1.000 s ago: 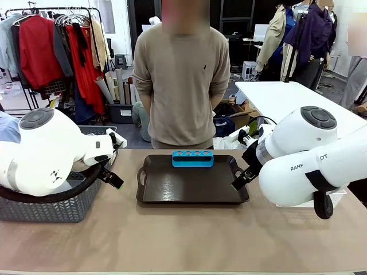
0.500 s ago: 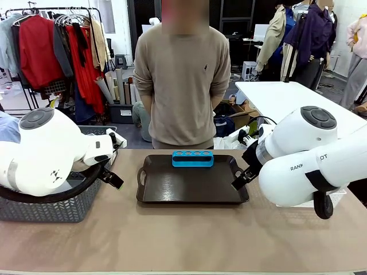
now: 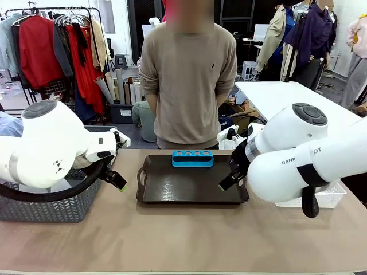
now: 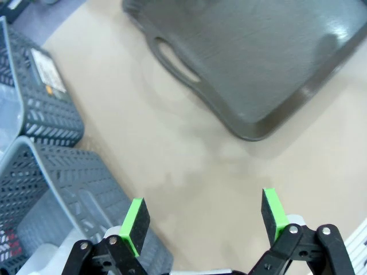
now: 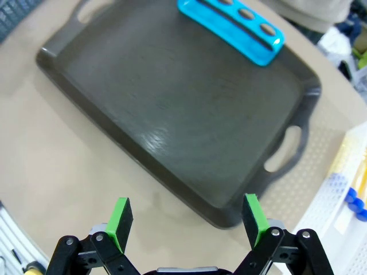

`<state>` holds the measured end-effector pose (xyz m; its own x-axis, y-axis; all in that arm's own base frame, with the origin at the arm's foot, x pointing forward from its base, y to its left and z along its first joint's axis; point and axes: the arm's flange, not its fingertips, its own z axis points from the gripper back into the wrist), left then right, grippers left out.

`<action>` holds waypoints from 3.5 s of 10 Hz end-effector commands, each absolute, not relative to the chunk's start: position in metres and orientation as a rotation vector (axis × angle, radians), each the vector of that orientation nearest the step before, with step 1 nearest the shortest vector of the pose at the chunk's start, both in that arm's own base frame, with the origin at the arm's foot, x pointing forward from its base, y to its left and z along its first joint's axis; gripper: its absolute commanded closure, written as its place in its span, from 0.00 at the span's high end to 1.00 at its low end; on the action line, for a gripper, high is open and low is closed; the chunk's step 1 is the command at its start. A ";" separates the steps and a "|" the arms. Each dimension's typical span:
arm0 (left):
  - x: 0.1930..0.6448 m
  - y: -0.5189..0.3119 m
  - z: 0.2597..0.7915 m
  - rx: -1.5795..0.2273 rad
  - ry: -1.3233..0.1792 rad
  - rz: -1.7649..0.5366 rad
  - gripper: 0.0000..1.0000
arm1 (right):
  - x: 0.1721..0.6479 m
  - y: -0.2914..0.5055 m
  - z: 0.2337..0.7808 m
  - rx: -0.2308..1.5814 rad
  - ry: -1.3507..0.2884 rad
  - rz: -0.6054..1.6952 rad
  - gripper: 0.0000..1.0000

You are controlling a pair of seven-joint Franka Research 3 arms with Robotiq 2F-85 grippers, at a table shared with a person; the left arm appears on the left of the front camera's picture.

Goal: Prepare the laboratory tools.
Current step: Pick up one Large Measuring Cup and place it on the Handle tray.

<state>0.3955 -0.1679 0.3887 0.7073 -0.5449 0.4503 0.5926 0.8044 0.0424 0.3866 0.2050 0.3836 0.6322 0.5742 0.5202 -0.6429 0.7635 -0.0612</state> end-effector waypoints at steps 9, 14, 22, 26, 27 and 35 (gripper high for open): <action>0.415 -0.117 0.501 -0.307 -0.553 -0.849 1.00 | 0.438 0.146 0.518 0.361 -0.493 0.729 1.00; 0.410 -0.116 0.499 -0.284 -0.520 -0.811 1.00 | 0.430 0.158 0.513 0.330 -0.454 0.709 1.00; 0.389 -0.065 0.621 -0.326 -0.595 -0.952 1.00 | 0.395 0.106 0.656 0.458 -0.553 0.819 1.00; 0.397 -0.037 0.655 -0.283 -0.742 -0.982 1.00 | 0.394 0.058 0.699 0.500 -0.609 0.831 1.00; 0.401 -0.028 0.654 -0.301 -0.763 -0.982 1.00 | 0.397 0.041 0.697 0.515 -0.612 0.841 1.00; 0.428 0.010 0.649 -0.344 -0.831 -0.933 1.00 | 0.384 -0.035 0.682 0.495 -0.655 0.921 1.00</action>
<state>0.4241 0.0105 0.6460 0.3456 -0.5714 0.7444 0.8065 0.5863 0.0756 0.3834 -0.0359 0.6877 0.4644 0.5471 0.6965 -0.8317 0.5397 0.1306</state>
